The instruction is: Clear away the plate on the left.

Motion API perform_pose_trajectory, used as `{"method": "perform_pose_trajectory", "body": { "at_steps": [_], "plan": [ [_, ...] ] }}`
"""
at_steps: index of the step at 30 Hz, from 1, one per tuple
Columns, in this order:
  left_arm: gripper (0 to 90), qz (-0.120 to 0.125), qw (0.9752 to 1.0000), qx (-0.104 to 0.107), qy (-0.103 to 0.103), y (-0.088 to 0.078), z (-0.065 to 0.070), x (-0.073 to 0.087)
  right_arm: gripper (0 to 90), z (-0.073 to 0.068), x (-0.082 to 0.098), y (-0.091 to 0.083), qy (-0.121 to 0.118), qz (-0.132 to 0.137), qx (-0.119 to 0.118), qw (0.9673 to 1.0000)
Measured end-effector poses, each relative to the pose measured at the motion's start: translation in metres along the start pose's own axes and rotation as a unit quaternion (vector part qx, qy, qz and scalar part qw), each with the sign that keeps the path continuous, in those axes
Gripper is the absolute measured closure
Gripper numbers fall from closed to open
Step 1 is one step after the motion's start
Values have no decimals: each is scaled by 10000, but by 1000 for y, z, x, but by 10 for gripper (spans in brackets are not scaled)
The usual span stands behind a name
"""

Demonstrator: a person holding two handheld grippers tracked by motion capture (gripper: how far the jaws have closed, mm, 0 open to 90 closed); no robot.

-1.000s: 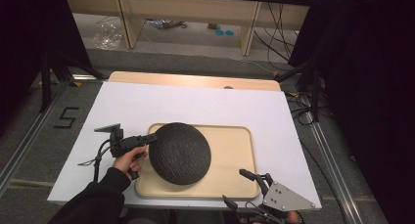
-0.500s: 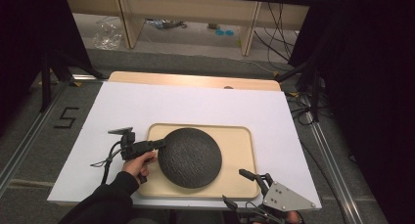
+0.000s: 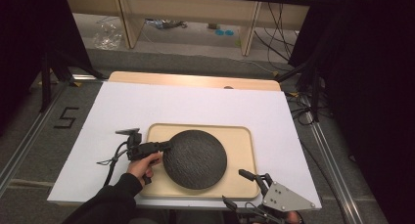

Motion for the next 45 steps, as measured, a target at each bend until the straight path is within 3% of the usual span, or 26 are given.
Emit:
{"method": "perform_pose_trajectory", "body": {
  "at_steps": [9,12,17,20,21,23,24,25,26,27,33,35,39,42,45],
  "plan": [
    [688,-79,10000,9,-46,4,-4,-2,201,0,0,-1,-1,-24,3,10000],
    [663,-173,9998,-32,45,5,-8,-3,201,-1,0,-1,-4,-120,30,9999],
    [618,-237,9996,-21,152,5,-8,-5,201,-1,0,-1,1,-51,28,10000],
    [607,-108,9992,-166,357,-3,-7,-9,201,0,0,-4,3,-168,52,9998],
    [603,-14,9984,-121,544,-6,-10,-12,201,-1,1,0,14,45,-1,10000],
    [567,-42,9987,-114,489,-13,-7,-15,202,-1,0,-2,-16,-86,31,10000],
    [562,-71,9979,-106,641,-16,-6,-16,202,0,0,-3,0,-87,38,10000],
    [559,-81,9956,-129,923,-19,-6,-17,201,0,0,-4,26,-190,61,9998],
    [546,-43,9946,-181,1021,-22,-4,-18,201,0,1,-1,41,8,30,10000],
    [526,8,9938,-153,1097,-24,-2,-19,201,0,1,-3,30,-94,64,9999],
    [422,214,9917,303,1230,-48,4,-26,199,1,1,-3,51,-29,85,9999],
    [406,257,9896,295,1385,-55,5,-28,198,2,1,-3,55,-38,66,10000],
    [368,352,9874,497,1462,-65,8,-29,198,1,1,-3,57,-61,93,9999],
    [347,397,9839,533,1658,-73,10,-28,197,1,1,-3,45,-97,111,9999],
    [342,426,9777,550,1979,-80,13,-26,197,1,1,-2,88,-13,75,9999]
  ]
}}
Point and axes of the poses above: each handheld gripper's, and its own axes: y roughly forward along the jaws, x roughly out of its underside, z roughly to its right, the point moved 1 cm from there along y, roughly forward along the jaws, and after that the axes turned 6 degrees about -z, right-handed, at the moved point
